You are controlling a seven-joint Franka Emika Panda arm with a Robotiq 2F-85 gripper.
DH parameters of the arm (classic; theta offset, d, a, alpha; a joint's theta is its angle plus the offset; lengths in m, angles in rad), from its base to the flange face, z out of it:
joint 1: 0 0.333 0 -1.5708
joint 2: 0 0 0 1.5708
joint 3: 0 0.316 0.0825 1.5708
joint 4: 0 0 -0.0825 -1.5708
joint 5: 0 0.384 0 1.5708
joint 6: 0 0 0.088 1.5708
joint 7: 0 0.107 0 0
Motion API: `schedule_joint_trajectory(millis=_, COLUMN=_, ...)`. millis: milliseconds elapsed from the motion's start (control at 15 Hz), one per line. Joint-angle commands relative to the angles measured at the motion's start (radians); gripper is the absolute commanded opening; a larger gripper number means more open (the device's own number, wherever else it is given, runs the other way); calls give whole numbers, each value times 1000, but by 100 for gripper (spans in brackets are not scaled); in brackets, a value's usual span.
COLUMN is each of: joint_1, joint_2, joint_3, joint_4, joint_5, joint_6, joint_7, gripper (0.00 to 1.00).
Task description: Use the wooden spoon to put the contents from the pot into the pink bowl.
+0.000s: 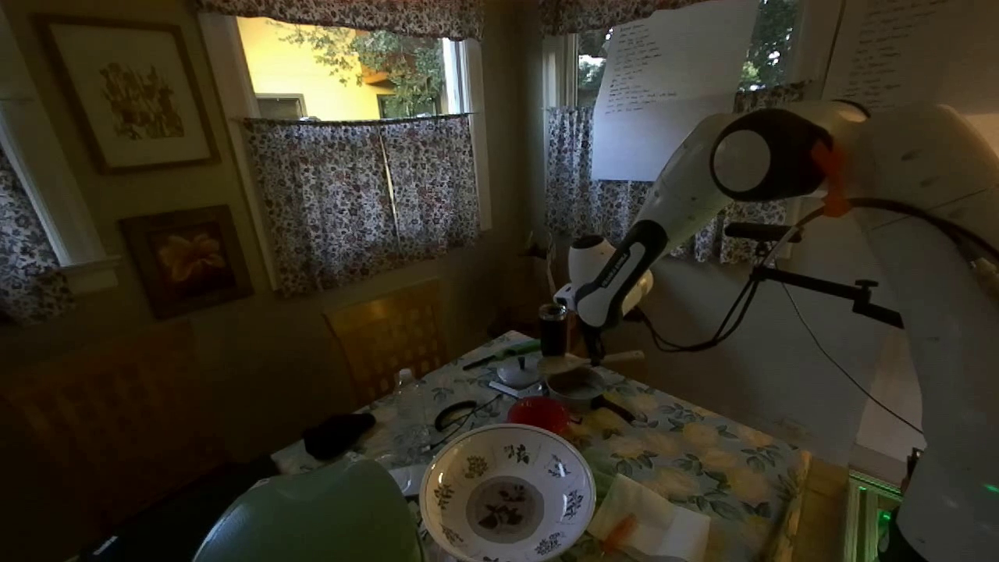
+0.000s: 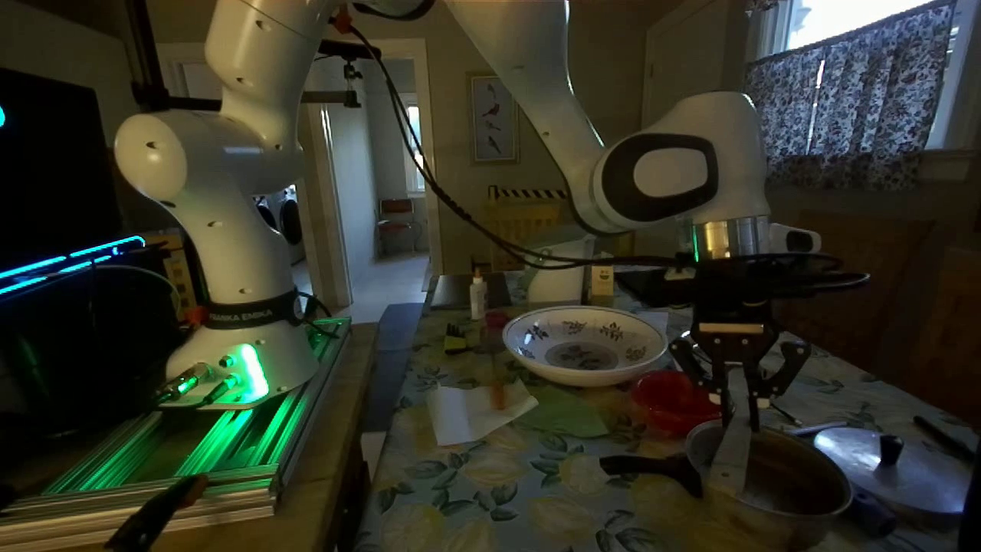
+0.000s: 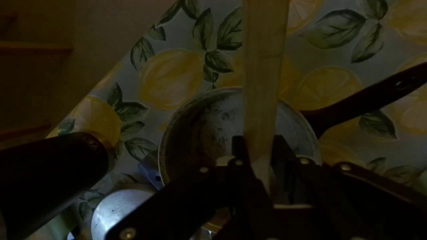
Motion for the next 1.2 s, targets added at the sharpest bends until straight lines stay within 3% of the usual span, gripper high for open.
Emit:
schedule_joint_trajectory(millis=0, joint_1=87, joint_2=-8, joint_3=-57, joint_4=-25, joint_5=-60, joint_6=-4, joint_7=41, gripper=6)
schedule_joint_trajectory(millis=600, joint_1=248, joint_2=6, joint_3=-149, joint_4=-43, joint_5=-290, joint_6=8, joint_7=149, gripper=6)
schedule_joint_trajectory(millis=867, joint_1=307, joint_2=23, joint_3=-192, joint_4=-37, joint_5=-510, joint_6=28, joint_7=273, gripper=6)
schedule_joint_trajectory(millis=1133, joint_1=331, joint_2=31, joint_3=-191, joint_4=-27, joint_5=-774, joint_6=14, joint_7=434, gripper=6)
